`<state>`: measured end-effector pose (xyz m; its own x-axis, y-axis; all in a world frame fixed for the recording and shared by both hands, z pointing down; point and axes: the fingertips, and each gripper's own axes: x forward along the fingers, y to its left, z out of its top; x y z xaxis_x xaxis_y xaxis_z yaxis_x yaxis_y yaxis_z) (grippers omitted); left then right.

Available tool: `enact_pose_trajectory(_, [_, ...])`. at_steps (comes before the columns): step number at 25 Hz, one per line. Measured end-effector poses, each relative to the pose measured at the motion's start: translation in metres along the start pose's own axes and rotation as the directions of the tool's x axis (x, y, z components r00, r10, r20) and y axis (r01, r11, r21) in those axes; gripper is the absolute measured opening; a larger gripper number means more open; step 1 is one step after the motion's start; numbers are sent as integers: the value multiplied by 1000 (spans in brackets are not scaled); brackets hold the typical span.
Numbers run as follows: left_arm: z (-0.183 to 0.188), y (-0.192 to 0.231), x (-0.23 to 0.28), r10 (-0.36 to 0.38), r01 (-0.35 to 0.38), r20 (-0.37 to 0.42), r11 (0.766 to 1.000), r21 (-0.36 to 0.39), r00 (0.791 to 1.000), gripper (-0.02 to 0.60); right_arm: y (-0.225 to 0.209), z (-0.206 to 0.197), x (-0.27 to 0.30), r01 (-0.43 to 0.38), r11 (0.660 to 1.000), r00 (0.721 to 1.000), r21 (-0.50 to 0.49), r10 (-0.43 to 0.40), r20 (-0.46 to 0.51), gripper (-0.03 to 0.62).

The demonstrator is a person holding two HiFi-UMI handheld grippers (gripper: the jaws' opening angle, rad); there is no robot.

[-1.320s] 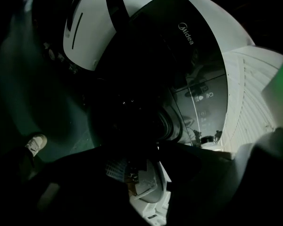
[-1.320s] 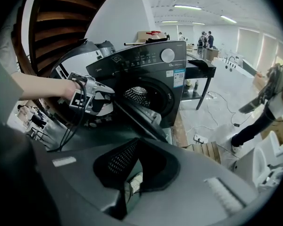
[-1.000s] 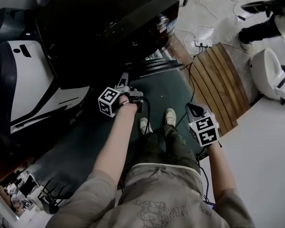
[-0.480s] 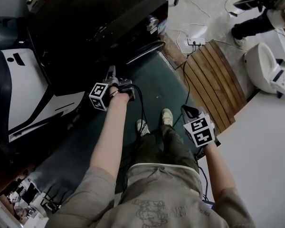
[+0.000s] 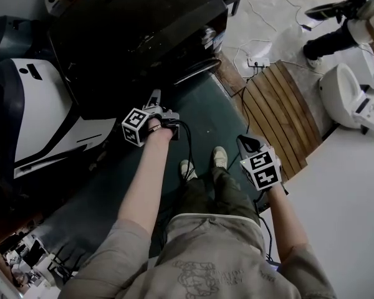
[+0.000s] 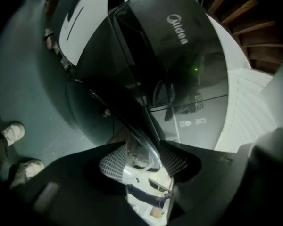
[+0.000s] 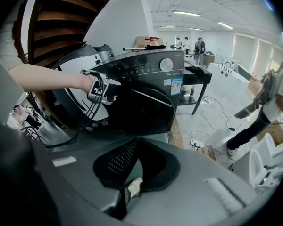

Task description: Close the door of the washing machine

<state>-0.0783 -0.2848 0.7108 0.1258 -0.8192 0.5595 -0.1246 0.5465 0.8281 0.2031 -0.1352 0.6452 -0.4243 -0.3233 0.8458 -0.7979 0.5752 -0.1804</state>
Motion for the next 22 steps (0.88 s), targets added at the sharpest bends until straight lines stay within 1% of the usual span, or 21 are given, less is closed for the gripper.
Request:
enact_pose_trajectory(2, [-2,-3,-10,0,0,-18,999,37,1000,219,2,5,-6,7,1000,1000,-4,-7,8,28])
enact_pose_trajectory(4, [-2,-8,-20,-1,4,-38,996,92,999,219,5,11,-13,15,1000,1000,-10,-15,19,28])
enact_pose_trajectory(7, [-1,-20,-36,-18,33,-79,982,185,997,219,11,23,-23,27,999,999,-22,-26,44,28])
enact_pose_trajectory(9, [-2,-29,-49,-29,55,-110,969,241,993,219,17,32,-32,34,999,997,-30,-32,67,28])
enact_pose_trajectory(11, [-1,-37,-63,-23,62,-132,952,300,991,219,24,44,-41,39,999,995,-37,-35,97,28])
enact_pose_trajectory(13, [1,-44,-78,-3,57,-144,927,371,990,219,32,56,-52,41,998,991,-43,-35,131,28])
enact_pose_trajectory(14, [2,-48,-87,5,58,-150,908,414,989,219,36,62,-57,42,998,988,-45,-35,148,28])
enact_pose_trajectory(15, [3,-54,-95,10,64,-156,885,461,988,219,40,68,-63,44,998,986,-48,-35,165,28])
enact_pose_trajectory(16, [4,-61,-104,10,75,-162,857,510,987,219,45,74,-70,45,998,982,-48,-36,183,28])
enact_pose_trajectory(18, [5,-75,-123,5,101,-171,793,601,985,219,54,84,-84,48,998,975,-45,-37,220,28])
enact_pose_trajectory(20, [7,-89,-141,-5,120,-171,733,669,985,219,61,94,-100,50,998,966,-41,-38,256,28])
enact_pose_trajectory(22, [9,-104,-158,-29,141,-167,686,713,986,218,66,105,-118,54,998,956,-40,-40,291,28])
